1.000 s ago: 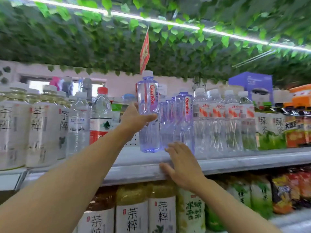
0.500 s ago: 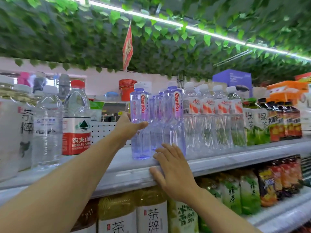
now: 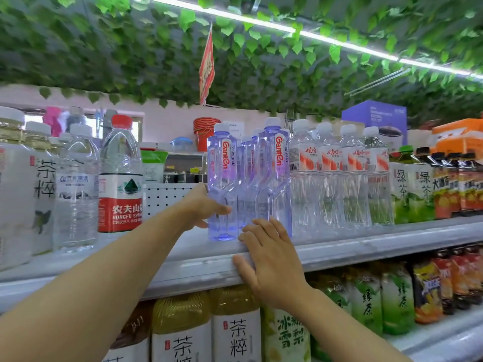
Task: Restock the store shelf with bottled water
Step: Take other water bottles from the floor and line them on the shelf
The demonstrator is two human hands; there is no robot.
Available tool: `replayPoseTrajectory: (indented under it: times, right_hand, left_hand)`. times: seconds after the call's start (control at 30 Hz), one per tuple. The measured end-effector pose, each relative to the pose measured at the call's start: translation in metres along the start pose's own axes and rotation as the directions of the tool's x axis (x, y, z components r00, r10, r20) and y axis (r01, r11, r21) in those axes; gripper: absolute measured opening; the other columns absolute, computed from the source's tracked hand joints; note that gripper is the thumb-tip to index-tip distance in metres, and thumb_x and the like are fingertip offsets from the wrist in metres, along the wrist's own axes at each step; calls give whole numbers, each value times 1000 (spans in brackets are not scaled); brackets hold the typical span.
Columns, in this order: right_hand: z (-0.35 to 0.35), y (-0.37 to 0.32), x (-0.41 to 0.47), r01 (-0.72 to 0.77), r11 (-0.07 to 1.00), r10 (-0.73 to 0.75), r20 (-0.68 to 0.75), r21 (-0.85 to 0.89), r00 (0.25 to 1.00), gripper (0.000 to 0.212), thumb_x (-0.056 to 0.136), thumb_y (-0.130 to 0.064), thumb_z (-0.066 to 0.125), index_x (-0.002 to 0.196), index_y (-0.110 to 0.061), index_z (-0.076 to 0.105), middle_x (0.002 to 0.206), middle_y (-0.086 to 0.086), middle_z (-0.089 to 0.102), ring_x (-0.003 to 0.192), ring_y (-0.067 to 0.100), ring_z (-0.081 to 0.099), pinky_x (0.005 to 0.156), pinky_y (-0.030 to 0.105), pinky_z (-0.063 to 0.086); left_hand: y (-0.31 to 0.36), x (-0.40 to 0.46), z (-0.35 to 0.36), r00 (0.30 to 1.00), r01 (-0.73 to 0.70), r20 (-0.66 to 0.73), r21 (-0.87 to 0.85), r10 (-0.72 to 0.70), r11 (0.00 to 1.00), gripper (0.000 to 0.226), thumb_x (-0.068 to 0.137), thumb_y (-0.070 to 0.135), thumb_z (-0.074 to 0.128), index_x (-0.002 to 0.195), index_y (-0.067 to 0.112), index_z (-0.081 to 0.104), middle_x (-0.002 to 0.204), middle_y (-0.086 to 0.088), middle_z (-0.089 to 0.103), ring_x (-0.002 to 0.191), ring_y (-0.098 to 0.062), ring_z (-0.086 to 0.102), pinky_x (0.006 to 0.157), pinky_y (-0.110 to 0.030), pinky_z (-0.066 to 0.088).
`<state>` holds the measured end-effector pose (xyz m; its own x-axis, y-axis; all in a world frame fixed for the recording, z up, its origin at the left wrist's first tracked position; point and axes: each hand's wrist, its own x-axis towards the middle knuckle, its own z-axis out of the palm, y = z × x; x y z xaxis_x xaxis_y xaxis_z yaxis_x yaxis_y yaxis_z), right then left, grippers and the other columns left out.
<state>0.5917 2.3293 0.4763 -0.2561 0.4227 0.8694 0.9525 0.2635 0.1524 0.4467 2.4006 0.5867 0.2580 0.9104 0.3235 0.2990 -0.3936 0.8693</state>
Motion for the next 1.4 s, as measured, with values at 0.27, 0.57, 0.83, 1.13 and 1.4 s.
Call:
replayPoseTrajectory:
  times: [0.27,0.57,0.83,1.13,1.4]
  right_hand:
    - [1,0,0,-3,1000,3,1,10,1000,31,89,-46,39,96,-20,55,103,-6,56,111,18,49,110,35,19]
    - [1,1,0,-7,1000,7,15,1,1000,33,89,-47,38,97,-20,55,104,-4,56,110,19,50,110,37,19]
    - [2,1,0,-6,1000,6,14,-6,1000,35,88,-48,38,97,-19,56,103,-4,56,110,19,50,110,37,19]
    - [1,0,0,-10,1000,10,7,-7,1000,32,88,-47,39,95,-20,55,102,-5,56,108,19,50,110,36,19]
    - [-2,-2,1,-20,1000,20,38,7,999,32,88,-48,39,96,-21,54,103,-6,55,109,18,50,110,35,18]
  left_hand:
    - [-4,19,16,999,47,-20,-109,-49,993,68,77,5,75,132,14,36,130,-11,53,116,-31,53,98,-54,43]
    - [-10,23,18,998,42,-32,-123,-46,992,71,79,7,73,137,13,33,132,-13,52,118,-30,52,96,-48,44]
    - [-12,23,16,1000,28,3,-118,-28,993,62,80,8,72,133,14,40,124,-11,57,105,-22,54,81,-40,44]
    - [-11,22,14,999,33,11,-115,-32,993,59,80,8,72,130,15,43,123,-12,57,105,-23,55,84,-42,46]
    - [-11,21,14,999,38,16,-138,-36,990,58,79,6,73,128,16,42,123,-10,57,106,-23,54,80,-40,46]
